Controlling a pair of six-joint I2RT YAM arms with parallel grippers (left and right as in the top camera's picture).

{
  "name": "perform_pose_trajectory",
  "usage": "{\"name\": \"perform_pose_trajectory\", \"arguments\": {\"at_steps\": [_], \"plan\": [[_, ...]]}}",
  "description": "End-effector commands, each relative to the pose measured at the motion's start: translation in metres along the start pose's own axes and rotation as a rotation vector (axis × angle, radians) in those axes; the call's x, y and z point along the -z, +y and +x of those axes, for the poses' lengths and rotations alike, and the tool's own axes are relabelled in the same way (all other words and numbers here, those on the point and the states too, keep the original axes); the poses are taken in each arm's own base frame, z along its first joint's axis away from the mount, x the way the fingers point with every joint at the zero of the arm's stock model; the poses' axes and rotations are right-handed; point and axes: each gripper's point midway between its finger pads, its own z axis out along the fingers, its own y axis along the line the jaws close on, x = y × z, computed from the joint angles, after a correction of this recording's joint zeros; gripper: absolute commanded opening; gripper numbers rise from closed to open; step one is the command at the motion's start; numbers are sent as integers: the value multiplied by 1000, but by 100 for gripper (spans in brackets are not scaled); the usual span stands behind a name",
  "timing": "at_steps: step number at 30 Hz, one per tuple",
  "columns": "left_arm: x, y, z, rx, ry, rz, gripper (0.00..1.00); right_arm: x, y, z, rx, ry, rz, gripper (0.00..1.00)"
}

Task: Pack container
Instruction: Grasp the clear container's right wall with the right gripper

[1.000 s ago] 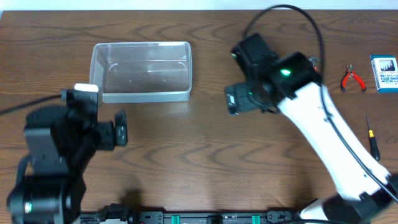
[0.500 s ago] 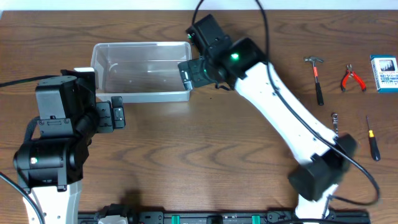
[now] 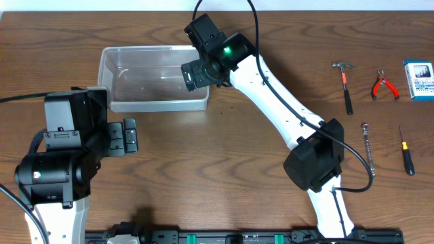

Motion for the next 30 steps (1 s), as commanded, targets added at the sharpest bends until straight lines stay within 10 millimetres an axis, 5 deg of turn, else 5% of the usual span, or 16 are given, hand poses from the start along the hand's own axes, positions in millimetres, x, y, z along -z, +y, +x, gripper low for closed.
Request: {"name": "perform_pose_trajectory", "arguments": {"at_steps": [1,11,22,30], "plan": [[5,0,2,39,9,6,98,-19,-1,3,-52,26,12,99],[4,-3,8,203,40,16,98,-37,-25,8,-323,59,72,99],[4,-3,14,204,68,14,98,-38,-19,-4,-283,54,-39,99],[4,-3,16,204,76,13,98,-35,-47,1,-263,16,169,99]]}}
